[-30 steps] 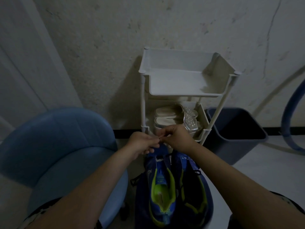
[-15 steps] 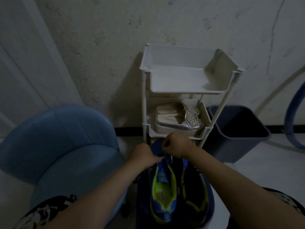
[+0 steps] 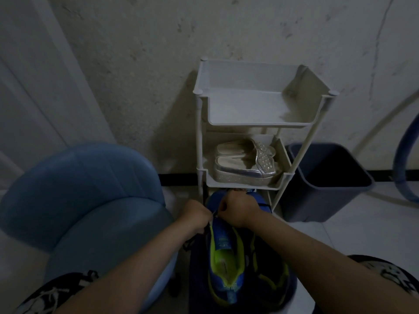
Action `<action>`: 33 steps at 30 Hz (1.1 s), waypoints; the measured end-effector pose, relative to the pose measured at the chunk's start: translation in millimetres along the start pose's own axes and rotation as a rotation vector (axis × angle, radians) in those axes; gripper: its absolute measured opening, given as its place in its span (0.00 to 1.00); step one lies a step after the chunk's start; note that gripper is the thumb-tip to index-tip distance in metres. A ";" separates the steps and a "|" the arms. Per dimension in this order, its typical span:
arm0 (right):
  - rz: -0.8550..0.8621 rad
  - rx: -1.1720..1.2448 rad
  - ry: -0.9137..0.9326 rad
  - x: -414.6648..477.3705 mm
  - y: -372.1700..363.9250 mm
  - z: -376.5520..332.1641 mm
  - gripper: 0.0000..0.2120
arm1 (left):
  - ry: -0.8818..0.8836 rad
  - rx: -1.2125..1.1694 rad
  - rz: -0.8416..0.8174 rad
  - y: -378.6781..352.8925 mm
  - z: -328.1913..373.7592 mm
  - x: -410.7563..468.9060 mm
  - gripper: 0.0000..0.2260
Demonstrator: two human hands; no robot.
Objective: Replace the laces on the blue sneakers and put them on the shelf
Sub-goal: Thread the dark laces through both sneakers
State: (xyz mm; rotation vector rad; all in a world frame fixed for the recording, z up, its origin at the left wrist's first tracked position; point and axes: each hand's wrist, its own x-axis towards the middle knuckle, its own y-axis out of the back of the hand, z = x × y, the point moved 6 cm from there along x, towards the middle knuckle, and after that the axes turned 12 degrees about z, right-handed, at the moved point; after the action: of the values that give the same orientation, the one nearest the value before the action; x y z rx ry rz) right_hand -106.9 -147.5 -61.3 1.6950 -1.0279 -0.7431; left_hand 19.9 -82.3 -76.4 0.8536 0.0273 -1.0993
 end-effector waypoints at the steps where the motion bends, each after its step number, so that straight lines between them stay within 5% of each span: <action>1: 0.005 0.002 -0.014 -0.6 -0.6 0.1 0.10 | 0.013 -0.032 -0.014 0.1 -0.8 -0.9 0.06; 19: 0.076 0.054 -0.175 -7.7 -6.1 -0.8 0.09 | 0.005 -0.064 0.028 -1.1 -1.9 2.7 0.06; 26: -0.030 0.096 -0.073 -7.5 -8.3 -3.4 0.10 | 0.004 -0.066 0.019 0.9 -2.3 2.4 0.05; 33: 0.045 0.104 -0.100 -11.0 -7.2 -4.2 0.07 | 0.012 -0.149 -0.072 -2.8 -9.8 2.3 0.04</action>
State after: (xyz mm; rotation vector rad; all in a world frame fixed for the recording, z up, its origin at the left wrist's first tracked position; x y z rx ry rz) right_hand -106.3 -134.7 -66.5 1.7314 -1.1877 -0.7633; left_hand 22.5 -78.6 -85.8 0.7298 0.1487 -1.1447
